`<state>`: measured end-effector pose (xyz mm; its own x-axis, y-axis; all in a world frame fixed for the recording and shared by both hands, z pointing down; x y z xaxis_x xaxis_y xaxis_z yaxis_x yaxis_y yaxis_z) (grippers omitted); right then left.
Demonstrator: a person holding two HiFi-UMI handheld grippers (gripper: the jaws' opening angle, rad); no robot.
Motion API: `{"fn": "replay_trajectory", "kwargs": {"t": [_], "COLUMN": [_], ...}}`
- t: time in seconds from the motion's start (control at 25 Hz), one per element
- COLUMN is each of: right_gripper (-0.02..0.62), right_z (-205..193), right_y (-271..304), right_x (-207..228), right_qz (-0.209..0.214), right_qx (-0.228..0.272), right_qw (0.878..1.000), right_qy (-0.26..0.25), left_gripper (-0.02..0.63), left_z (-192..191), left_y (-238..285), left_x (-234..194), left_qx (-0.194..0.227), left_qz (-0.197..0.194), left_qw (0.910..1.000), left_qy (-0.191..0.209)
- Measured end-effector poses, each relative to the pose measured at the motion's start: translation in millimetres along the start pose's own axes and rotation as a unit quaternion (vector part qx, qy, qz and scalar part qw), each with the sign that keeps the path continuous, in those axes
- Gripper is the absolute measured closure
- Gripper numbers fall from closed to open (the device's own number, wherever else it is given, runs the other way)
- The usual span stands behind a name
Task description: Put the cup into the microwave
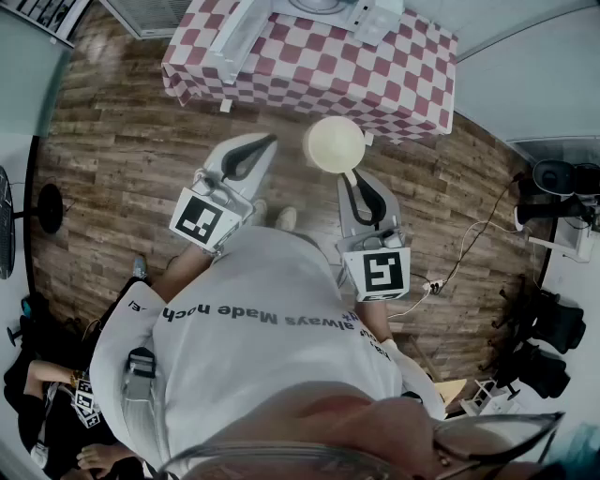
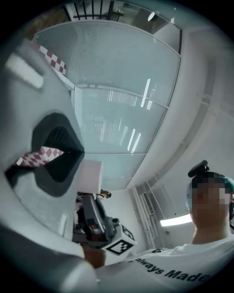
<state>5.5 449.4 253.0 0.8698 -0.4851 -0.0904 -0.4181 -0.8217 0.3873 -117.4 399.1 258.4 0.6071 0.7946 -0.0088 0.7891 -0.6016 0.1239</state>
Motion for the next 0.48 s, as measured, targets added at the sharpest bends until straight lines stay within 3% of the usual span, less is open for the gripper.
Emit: {"fn": "replay_trajectory", "kwargs": {"t": [0.48], "right_gripper": [0.549], "right_z": [-9.2], "right_y": [-13.9], "right_x": [17.7], "right_qz": [0.005], "right_qx": [-0.004], "right_qw": [1.0], "right_qy": [0.002], "left_gripper": [0.603], "left_z": [5.3], "left_y": [16.7], "left_x": [20.4], "left_qx": [0.001], "left_qz": [-0.004], "left_qw": [0.9999], "left_qy": [0.012]}}
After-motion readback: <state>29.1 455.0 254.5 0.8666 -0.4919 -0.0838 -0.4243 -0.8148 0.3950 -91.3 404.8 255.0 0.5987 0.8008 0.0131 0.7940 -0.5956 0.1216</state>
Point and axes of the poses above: the fingertips, and each gripper's own axes: y forward along the fingers, x to its right, z out of its top, the point moved 2 cm from there along -y, backward along the fingers, and after that the axes turned 8 degrees about -x, right-handed, at the moved point
